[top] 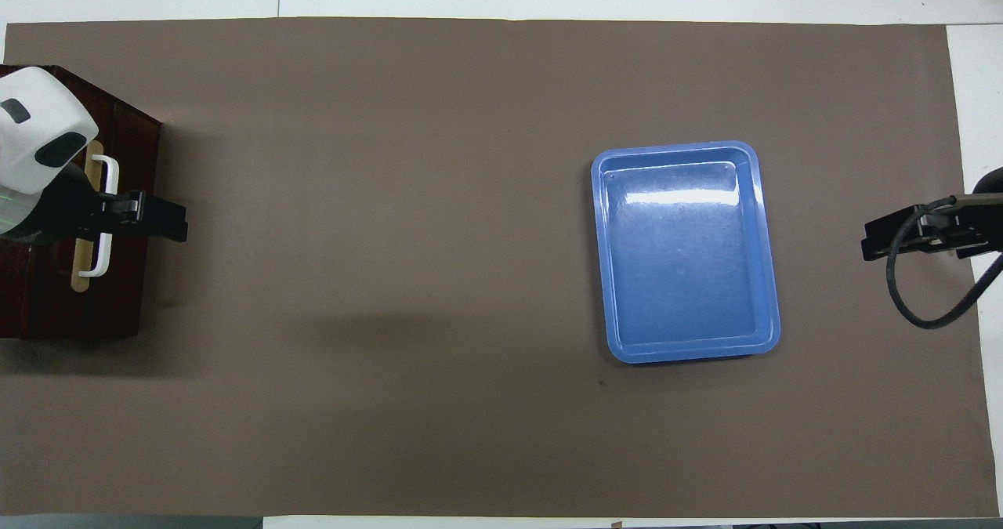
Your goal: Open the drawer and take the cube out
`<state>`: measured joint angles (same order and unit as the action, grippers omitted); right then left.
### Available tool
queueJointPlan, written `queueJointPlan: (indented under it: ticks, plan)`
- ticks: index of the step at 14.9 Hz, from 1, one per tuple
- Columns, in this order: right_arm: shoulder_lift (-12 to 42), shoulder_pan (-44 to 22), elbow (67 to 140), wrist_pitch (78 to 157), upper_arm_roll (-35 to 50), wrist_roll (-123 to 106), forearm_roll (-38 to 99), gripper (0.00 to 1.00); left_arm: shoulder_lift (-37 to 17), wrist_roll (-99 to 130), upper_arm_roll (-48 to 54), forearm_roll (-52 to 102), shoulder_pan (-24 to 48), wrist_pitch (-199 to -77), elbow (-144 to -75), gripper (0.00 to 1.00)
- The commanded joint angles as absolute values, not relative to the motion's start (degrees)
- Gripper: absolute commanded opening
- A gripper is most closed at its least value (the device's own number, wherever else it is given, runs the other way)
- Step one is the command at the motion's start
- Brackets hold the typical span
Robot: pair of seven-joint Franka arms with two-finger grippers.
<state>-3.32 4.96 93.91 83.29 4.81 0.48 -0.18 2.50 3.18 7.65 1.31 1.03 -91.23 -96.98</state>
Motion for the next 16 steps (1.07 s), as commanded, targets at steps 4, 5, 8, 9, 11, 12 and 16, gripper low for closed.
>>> queueJointPlan:
  ticks: [4,5,8,9,11,12,16]
  plan:
    - [-4.75,6.06,95.45,83.41,5.54,-0.53,-1.05,1.0,3.51,2.72,7.56,0.79,0.79,-90.61,-97.2,1.0]
    - [-4.75,6.06,95.45,83.41,5.54,-0.53,-1.05,1.0,3.52,2.81,7.56,0.79,0.88,-90.62,-97.21,1.0]
    - [-4.75,6.06,95.45,83.41,5.54,-0.53,-1.05,1.0,3.69,2.64,7.56,0.79,0.97,-90.7,-97.73,1.0]
    - [-4.75,6.06,95.45,83.41,5.54,-0.53,-1.05,1.0,3.69,2.29,7.56,0.79,0.97,-91.14,-98.08,1.0]
    - [-4.75,6.06,95.45,83.41,5.54,-0.53,-1.05,1.0,3.69,2.02,7.56,0.44,0.79,-93.41,-99.22,1.0]
    - [-4.75,6.06,95.45,83.41,5.54,-0.53,-1.05,1.0,3.52,1.93,7.56,0.0,0.79,-94.99,-100.1,1.0]
    - [-4.75,6.06,95.45,83.41,5.54,-0.53,-1.05,1.0,1.77,0.8,7.65,-4.04,-1.13,-103.69,-104.05,1.0]
